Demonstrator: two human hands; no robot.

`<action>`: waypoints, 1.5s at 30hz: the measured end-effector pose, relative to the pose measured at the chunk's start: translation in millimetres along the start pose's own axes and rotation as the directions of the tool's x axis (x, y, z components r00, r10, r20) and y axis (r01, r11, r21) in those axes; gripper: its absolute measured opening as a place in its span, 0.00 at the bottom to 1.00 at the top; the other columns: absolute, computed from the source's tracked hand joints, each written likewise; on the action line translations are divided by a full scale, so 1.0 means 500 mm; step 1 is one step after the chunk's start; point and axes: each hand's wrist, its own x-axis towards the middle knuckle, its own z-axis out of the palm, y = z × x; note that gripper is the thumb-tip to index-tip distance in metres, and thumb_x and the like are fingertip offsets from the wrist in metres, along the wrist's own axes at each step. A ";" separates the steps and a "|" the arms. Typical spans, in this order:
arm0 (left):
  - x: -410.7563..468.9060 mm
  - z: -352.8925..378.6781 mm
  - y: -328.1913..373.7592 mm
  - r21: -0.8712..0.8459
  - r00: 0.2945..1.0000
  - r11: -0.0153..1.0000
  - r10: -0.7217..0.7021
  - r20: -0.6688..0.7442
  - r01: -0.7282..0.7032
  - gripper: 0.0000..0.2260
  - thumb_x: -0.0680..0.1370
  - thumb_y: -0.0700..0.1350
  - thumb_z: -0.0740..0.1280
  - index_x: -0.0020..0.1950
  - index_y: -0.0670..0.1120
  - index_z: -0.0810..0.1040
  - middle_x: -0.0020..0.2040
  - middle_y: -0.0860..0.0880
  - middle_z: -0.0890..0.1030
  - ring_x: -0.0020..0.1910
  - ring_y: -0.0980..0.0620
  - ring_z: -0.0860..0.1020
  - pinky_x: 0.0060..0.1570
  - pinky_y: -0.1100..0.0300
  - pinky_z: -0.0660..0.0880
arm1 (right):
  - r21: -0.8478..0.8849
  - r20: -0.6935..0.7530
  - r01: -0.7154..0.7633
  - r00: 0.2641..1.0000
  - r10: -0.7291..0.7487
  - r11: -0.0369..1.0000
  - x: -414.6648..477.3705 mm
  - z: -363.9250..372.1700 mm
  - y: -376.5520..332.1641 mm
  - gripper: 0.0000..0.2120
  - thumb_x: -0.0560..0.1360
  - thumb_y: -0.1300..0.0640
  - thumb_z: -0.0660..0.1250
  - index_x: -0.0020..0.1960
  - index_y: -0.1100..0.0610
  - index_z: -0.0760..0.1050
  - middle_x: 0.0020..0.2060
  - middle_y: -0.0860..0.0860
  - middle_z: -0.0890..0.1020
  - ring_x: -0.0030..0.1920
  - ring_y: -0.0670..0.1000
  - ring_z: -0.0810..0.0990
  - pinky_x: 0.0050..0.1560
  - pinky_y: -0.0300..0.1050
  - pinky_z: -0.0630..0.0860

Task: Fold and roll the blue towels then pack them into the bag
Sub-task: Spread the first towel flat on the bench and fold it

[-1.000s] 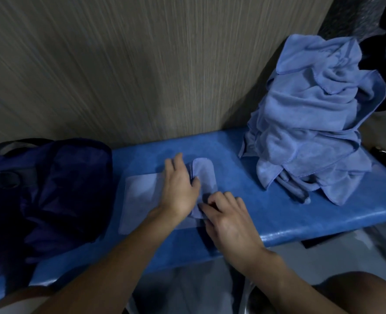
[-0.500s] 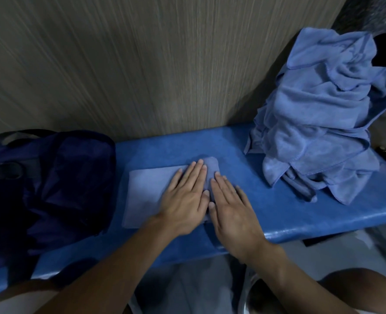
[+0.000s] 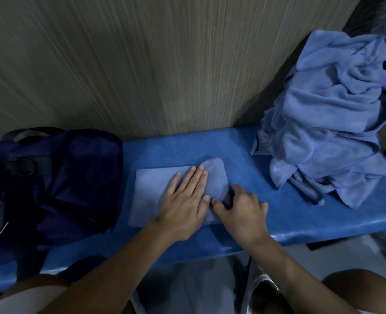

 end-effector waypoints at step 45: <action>-0.054 -0.021 -0.070 -0.197 0.974 0.954 -0.225 0.028 0.227 0.28 0.80 0.56 0.37 0.80 0.50 0.44 0.80 0.52 0.47 0.79 0.54 0.45 0.77 0.45 0.46 | 0.022 0.018 0.288 0.957 -0.288 0.957 -0.030 0.031 -0.060 0.34 0.72 0.34 0.44 0.70 0.49 0.65 0.64 0.46 0.72 0.65 0.49 0.67 0.65 0.51 0.60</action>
